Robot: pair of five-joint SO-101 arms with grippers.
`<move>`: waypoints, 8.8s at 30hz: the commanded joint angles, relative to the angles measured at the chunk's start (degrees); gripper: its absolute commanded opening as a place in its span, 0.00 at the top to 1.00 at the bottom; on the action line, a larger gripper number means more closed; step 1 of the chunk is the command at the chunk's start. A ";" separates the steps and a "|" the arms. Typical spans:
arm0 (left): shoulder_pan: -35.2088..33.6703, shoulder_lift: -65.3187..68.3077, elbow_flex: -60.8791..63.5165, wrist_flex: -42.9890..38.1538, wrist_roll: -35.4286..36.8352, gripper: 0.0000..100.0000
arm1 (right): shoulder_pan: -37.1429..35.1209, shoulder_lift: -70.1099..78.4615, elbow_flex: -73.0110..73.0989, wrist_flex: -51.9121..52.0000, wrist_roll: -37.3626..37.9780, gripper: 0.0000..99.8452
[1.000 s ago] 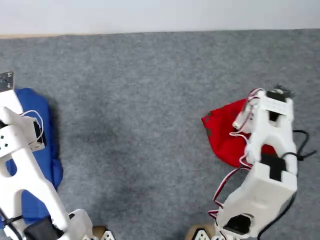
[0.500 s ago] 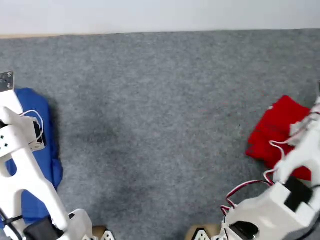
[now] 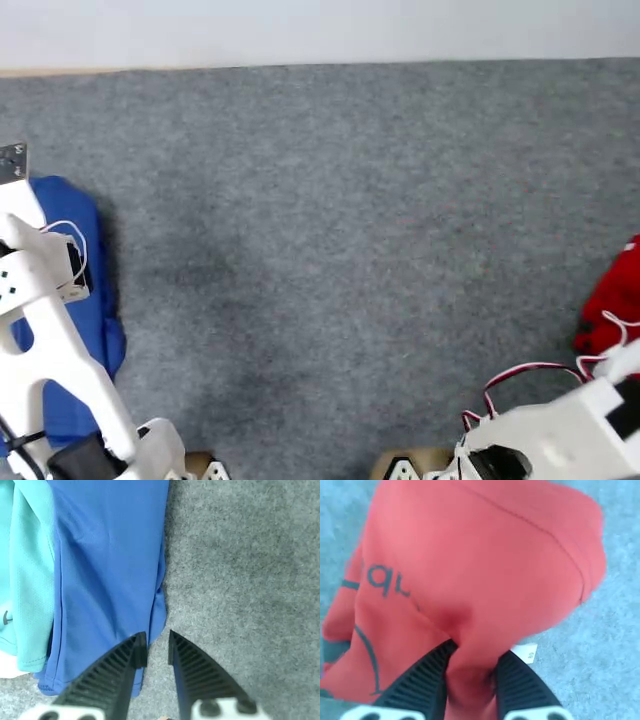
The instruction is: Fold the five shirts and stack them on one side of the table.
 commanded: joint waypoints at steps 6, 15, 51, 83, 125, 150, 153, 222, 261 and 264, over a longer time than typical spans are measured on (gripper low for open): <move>0.53 -1.76 -0.22 0.70 -0.26 0.91 | 0.66 -3.38 -1.93 -0.66 -11.34 0.75; 0.53 -1.93 -0.22 0.70 -0.26 0.91 | -4.62 -16.75 -1.67 14.46 -15.03 0.71; 0.53 -1.67 -0.22 0.62 -0.35 0.91 | -5.41 -8.57 0.88 15.96 -14.68 0.99; 0.53 -1.58 -0.22 -0.26 -0.35 0.91 | -11.82 -5.49 0.70 9.27 -15.03 0.99; 0.53 -1.58 -0.13 -0.26 -0.44 0.91 | -16.04 18.95 -23.47 -0.57 -34.90 0.90; 0.53 -1.58 1.80 -0.18 -0.44 0.91 | -16.31 19.30 -29.27 6.20 -29.80 0.99; 0.53 -1.58 4.09 -0.26 -0.44 0.91 | -15.43 19.30 -29.27 6.20 -29.89 0.96; 0.53 -2.11 4.53 -2.55 -0.35 0.91 | -26.24 5.67 -31.91 18.07 -32.00 0.88; -11.96 9.05 5.32 -3.69 -32.44 0.83 | -32.92 -28.53 0.88 52.53 -24.35 0.99; -14.51 11.43 4.35 -6.15 -34.99 0.82 | -32.92 -29.76 2.73 52.53 -24.44 0.99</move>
